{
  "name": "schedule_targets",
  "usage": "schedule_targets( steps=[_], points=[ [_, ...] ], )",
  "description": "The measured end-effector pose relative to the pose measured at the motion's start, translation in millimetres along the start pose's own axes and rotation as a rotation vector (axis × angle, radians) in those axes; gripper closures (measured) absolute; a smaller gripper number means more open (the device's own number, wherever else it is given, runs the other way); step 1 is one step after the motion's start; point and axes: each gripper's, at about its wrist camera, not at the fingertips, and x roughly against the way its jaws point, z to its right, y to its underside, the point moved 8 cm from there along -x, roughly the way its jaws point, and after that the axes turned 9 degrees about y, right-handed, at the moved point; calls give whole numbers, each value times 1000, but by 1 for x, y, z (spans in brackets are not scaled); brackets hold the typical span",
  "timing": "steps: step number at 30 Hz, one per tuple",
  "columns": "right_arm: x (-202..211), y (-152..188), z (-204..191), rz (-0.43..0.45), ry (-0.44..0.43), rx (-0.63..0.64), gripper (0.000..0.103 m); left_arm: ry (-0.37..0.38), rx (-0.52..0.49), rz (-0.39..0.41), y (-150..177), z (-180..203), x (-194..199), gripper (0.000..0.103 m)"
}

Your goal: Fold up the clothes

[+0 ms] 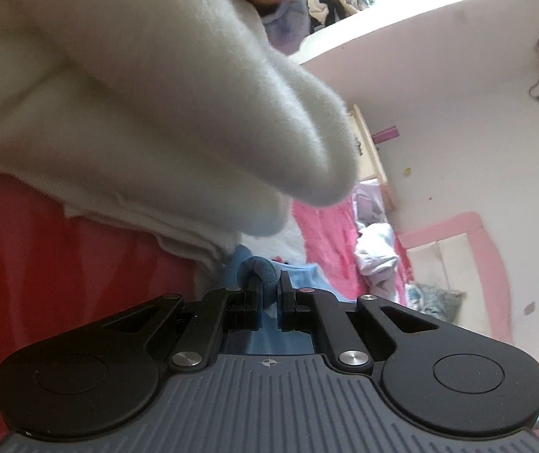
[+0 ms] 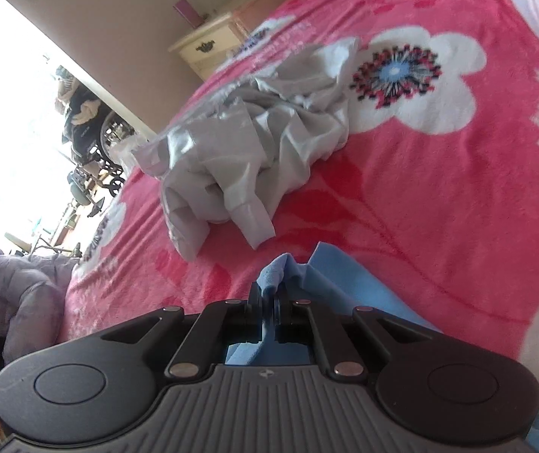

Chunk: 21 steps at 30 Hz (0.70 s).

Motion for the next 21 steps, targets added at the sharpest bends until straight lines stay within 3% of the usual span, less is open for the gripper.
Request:
schedule_targets(
  steps=[4, 7, 9, 14, 17, 19, 21],
  points=[
    [-16, -2, 0, -22, -43, -22, 92, -55, -92, 28, -2, 0, -1, 98],
    [-27, -4, 0, -39, -76, -39, 74, -94, -184, 36, -2, 8, -1, 97],
    [-27, -13, 7, -2, -91, -95, 62, -100, -206, 42, -3, 10, -1, 96],
    [-16, -26, 20, 59, -113, -175, 61, -90, -189, 55, -9, 6, 2, 90],
    [-1, 2, -12, -7, -146, 76, 63, -86, -185, 60, -8, 4, 0, 90],
    [9, 40, -41, -71, -152, 344, 66, -82, -181, 62, -8, 4, -1, 89],
    [15, 82, -66, -128, -149, 616, 74, -81, -176, 64, -9, 3, 1, 89]
  ],
)
